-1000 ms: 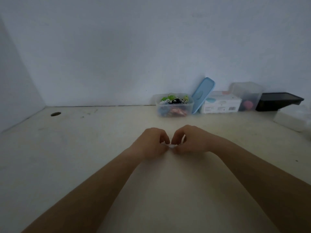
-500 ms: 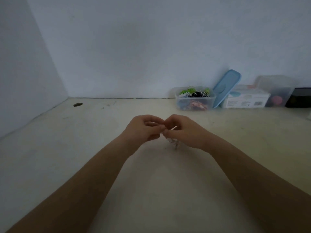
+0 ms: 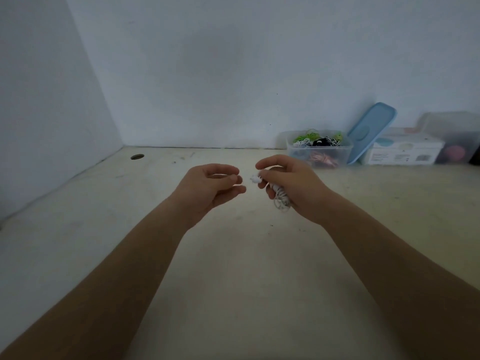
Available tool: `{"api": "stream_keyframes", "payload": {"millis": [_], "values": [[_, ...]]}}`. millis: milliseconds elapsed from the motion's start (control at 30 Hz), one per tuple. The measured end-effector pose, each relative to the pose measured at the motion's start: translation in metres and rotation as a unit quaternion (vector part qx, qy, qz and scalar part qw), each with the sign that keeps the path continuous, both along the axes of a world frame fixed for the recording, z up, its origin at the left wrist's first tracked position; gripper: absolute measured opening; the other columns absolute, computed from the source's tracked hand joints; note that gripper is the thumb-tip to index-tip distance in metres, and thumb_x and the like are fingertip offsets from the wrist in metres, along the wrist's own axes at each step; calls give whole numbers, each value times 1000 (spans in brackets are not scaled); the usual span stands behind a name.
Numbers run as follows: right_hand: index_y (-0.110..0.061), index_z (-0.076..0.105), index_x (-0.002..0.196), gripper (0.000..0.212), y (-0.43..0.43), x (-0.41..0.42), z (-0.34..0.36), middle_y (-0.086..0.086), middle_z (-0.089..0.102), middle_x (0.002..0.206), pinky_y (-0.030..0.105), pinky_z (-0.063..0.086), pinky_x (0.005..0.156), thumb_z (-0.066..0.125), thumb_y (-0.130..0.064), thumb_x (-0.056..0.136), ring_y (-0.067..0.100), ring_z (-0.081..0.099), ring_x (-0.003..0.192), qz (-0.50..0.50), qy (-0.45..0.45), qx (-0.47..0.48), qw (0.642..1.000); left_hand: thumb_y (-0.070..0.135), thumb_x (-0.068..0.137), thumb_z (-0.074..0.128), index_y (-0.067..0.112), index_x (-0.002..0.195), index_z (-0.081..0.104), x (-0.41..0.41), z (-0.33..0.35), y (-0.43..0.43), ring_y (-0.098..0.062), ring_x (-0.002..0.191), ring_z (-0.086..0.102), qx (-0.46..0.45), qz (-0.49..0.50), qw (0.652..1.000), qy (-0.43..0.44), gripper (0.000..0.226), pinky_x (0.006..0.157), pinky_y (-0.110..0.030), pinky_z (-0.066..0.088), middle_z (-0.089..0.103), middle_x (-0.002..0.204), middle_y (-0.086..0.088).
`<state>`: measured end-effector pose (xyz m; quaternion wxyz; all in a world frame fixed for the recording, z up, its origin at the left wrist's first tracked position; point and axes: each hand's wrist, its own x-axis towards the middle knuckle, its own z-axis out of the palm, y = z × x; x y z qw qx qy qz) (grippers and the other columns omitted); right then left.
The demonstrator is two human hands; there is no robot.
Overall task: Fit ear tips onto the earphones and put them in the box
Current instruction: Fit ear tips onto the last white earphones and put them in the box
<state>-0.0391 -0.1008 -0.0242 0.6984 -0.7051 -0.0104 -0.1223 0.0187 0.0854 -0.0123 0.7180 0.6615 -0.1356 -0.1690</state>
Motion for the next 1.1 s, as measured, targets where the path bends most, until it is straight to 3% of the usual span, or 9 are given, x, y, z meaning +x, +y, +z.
{"api": "stream_keyframes", "payload": {"millis": [67, 200, 400, 533, 767, 833, 933, 1100], "values": [[-3, 71, 102, 17, -4, 2, -1, 11, 63, 70, 24, 46, 52, 57, 3, 94, 15, 51, 52, 4, 13, 40, 999, 6, 91, 67, 11, 98, 72, 7, -7, 8, -15, 77, 73, 141, 38, 983, -108, 10, 67, -23, 56, 75, 94, -9], [1, 71, 101, 17, -13, 4, -10, 11, 60, 71, 25, 44, 52, 55, 3, 95, 14, 50, 52, 11, 44, 104, 994, 23, 86, 73, 29, 93, 75, 19, -20, 15, 2, 72, 64, 333, 40, 902, -272, 10, 70, -18, 46, 72, 89, 12], [0, 68, 98, 8, -25, -1, -19, 9, 62, 73, 26, 45, 53, 62, -4, 93, 12, 48, 52, 1, 69, 76, 995, 43, 75, 82, 38, 95, 73, 16, -27, 11, -1, 74, 62, 427, -67, 858, -279, 22, 68, -17, 44, 66, 91, 14], [-1, 67, 96, 6, -25, -1, -20, 11, 62, 74, 28, 42, 54, 66, -3, 90, 15, 47, 51, -7, 82, 70, 994, 33, 79, 79, 33, 91, 76, 12, -33, 2, 1, 73, 60, 444, -61, 839, -308, 12, 63, -6, 41, 67, 85, 13], [-1, 67, 95, 8, -17, -3, -25, 10, 67, 73, 30, 43, 52, 69, -5, 88, 18, 49, 52, -12, 94, 3, 996, 23, 84, 74, 32, 86, 74, 11, -36, 1, 2, 74, 62, 409, -44, 856, -313, 9, 64, -4, 41, 69, 84, 13], [-2, 67, 95, 11, -15, -4, -25, 11, 69, 76, 26, 45, 49, 71, -6, 86, 18, 50, 50, -10, 102, -9, 995, 22, 85, 73, 31, 86, 75, 12, -36, 2, 2, 69, 64, 366, -20, 885, -287, 9, 64, -7, 47, 72, 82, 10], [-6, 67, 95, 11, -17, -6, -24, 11, 72, 78, 27, 46, 50, 73, -7, 86, 20, 52, 51, 5, 103, -63, 993, 15, 86, 74, 20, 89, 76, 8, -33, 5, -12, 70, 69, 263, 2, 944, -200, 7, 66, -21, 57, 75, 79, -1], [-15, 73, 95, 8, -21, -11, -20, 4, 76, 81, 42, 56, 64, 73, -13, 88, 19, 61, 61, 51, 83, -243, 965, 12, 87, 73, 13, 96, 74, -3, -29, 1, -19, 78, 73, 167, -11, 978, -125, 9, 73, -25, 60, 76, 85, -5]]}}
